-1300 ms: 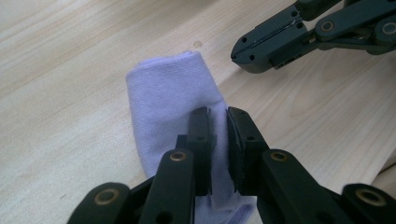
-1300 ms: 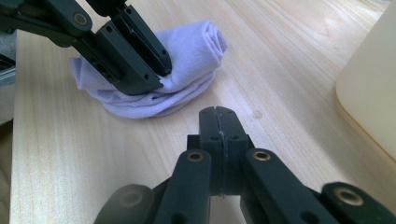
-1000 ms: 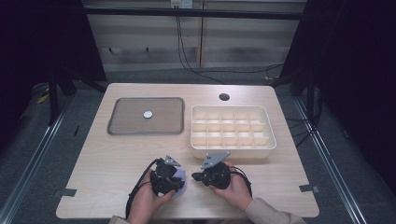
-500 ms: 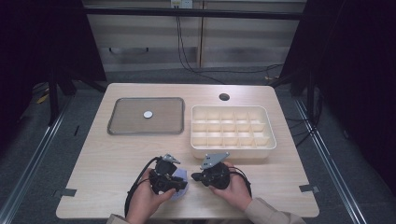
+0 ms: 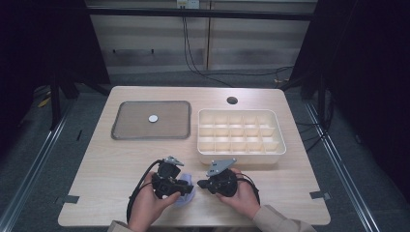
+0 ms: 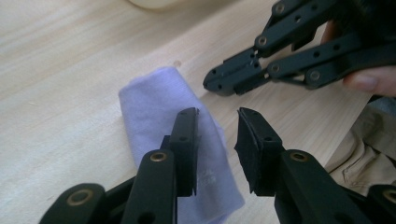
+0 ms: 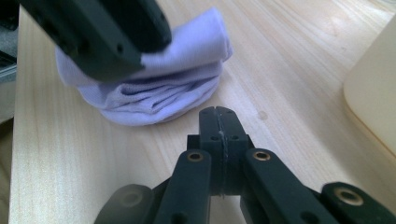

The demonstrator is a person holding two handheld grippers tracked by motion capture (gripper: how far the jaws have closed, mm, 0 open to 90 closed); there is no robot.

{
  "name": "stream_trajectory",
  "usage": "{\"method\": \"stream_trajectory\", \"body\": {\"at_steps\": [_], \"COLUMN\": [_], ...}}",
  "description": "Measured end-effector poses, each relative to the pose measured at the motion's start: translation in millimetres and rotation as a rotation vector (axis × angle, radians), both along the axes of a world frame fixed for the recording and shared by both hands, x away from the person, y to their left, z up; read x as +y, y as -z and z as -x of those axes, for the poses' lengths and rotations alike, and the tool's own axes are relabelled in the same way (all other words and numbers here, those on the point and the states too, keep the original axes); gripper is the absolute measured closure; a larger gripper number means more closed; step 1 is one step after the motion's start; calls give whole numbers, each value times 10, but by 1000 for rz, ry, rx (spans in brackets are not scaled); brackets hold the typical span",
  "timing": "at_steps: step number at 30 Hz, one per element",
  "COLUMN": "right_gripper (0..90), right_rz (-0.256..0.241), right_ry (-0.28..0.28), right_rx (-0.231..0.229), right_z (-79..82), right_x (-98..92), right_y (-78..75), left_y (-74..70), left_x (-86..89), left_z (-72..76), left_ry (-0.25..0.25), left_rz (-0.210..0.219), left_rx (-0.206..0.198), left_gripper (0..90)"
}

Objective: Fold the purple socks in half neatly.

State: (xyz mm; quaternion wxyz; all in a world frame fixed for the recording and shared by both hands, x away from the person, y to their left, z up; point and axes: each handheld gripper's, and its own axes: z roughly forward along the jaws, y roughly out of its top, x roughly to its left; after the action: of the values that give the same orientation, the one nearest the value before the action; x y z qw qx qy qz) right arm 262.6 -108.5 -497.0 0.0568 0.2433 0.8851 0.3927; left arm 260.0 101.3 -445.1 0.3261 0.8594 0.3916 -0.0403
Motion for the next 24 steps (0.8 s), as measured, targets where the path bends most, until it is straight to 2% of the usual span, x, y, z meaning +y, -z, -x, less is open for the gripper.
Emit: {"method": "stream_trajectory", "body": {"at_steps": [5, 12, 15, 20, 24], "right_gripper": [900, 900, 900, 900, 900], "right_rz": [2, 7, 8, 7, 5], "right_ry": [-10, -10, -9, -12, -14], "right_rx": [-2, 6, 6, 3, 1], "right_z": [2, 11, 14, 15, 14], "right_x": [20, 31, 32, 36, 33], "right_y": [15, 20, 21, 21, 15], "left_y": [-18, -8, 6, 127, 184], "left_x": [25, 47, 55, 30, -15], "left_z": [-11, -29, -37, -56, -55], "left_ry": [-8, -6, -14, -4, 8], "left_rz": [3, 15, 6, -55, -62], "left_rx": [-2, 27, 37, 57, 52], "left_gripper": [695, 844, 900, 900, 900]}}
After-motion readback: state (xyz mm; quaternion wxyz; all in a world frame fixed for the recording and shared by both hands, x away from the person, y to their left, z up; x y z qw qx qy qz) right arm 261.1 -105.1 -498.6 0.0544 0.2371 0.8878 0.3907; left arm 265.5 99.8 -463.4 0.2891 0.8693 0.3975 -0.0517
